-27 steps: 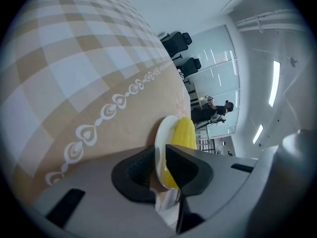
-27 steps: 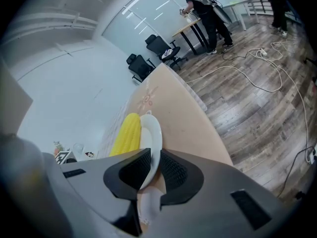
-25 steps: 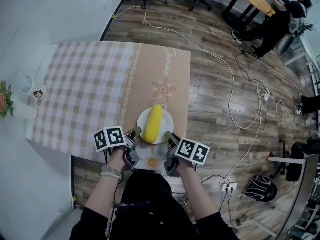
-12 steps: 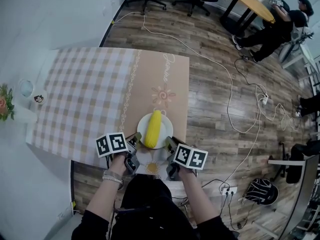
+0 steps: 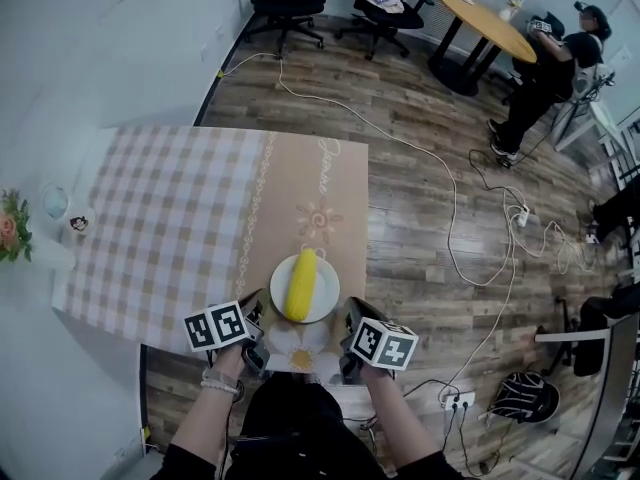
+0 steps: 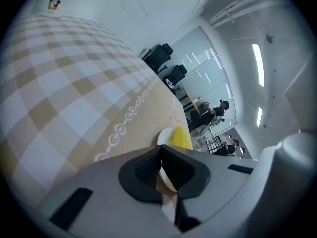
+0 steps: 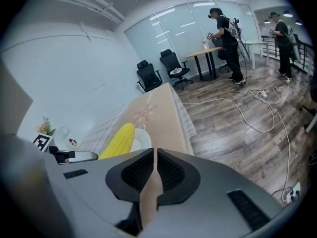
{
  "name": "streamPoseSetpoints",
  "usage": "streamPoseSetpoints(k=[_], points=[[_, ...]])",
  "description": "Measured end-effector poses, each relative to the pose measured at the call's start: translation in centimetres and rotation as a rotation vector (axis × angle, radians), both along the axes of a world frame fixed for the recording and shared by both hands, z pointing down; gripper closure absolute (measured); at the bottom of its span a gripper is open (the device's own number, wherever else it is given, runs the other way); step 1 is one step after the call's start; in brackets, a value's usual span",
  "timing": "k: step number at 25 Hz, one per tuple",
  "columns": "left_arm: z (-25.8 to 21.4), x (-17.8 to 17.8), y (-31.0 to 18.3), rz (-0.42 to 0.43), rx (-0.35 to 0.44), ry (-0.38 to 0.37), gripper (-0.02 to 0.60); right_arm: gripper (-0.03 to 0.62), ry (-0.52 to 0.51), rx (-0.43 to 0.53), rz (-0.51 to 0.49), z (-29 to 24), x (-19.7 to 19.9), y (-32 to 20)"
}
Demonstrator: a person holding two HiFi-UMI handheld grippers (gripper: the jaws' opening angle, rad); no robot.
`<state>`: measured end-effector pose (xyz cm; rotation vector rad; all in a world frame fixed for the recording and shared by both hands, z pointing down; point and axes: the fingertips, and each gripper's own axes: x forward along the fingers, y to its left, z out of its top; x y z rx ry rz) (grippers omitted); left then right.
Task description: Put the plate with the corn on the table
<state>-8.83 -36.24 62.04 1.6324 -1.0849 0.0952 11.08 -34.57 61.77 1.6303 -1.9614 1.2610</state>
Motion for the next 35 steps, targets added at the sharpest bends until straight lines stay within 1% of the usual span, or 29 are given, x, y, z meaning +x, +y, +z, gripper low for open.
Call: streamPoseSetpoints(k=[4, 9, 13, 16, 23, 29, 35], points=[[-2.3, -0.3, 0.1, 0.027, 0.101, -0.067, 0.569, 0.545, 0.026, 0.045, -0.013, -1.3, 0.2, 0.2], [-5.3, 0.6, 1.3, 0.09, 0.196, -0.134, 0.569, 0.548, 0.053, 0.089, -0.049, -3.3, 0.0, 0.8], [-7.7, 1.4, 1.9, 0.153, 0.289, -0.197, 0.569, 0.549, 0.088, 0.134, -0.087, -5.1, -0.3, 0.9], [-9.8, 1.9, 2.3, 0.178, 0.351, -0.226, 0.569, 0.549, 0.114, 0.176, -0.112, -6.8, -0.4, 1.2], [-14.4, 3.0, 3.0, 0.211, 0.501, -0.297, 0.569, 0.551, 0.184, 0.313, -0.183, -11.5, -1.1, 1.2], [-18.4, 3.9, 3.9, 0.248, 0.636, -0.373, 0.569, 0.551, 0.235, 0.443, -0.242, -15.8, -2.1, 1.0], [-22.4, 4.6, 4.2, 0.242, 0.743, -0.403, 0.569, 0.551, 0.279, 0.566, -0.293, -20.1, -2.9, 1.2]])
